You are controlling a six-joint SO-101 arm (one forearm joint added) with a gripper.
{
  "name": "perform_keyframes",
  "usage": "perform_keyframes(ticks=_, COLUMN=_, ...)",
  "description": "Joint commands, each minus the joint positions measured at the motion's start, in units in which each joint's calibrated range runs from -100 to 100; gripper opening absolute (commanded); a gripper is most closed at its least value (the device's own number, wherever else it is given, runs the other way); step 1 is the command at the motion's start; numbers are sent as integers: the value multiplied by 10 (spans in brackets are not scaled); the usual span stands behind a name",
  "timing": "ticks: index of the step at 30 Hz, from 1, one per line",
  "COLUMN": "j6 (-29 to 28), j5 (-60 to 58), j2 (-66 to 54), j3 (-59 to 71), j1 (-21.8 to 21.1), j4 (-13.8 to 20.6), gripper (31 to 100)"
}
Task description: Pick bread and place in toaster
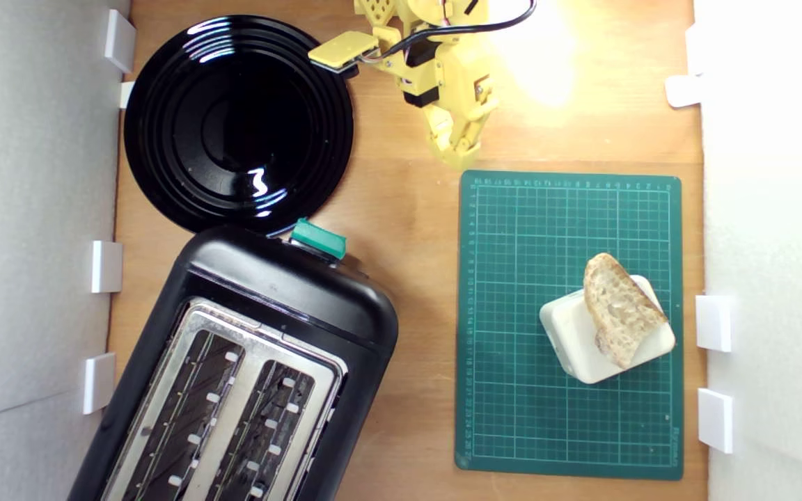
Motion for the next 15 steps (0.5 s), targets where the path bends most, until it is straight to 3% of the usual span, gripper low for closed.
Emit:
perform_keyframes(ticks=1, j6=-2, j5=-16, j2=0, j3=-2, j1=-3, j4=1, gripper=466)
perform_keyframes(ticks=15, j6=-2, j5=-16, j2=0, j3=-2, j1=-3, j4=1, gripper=466)
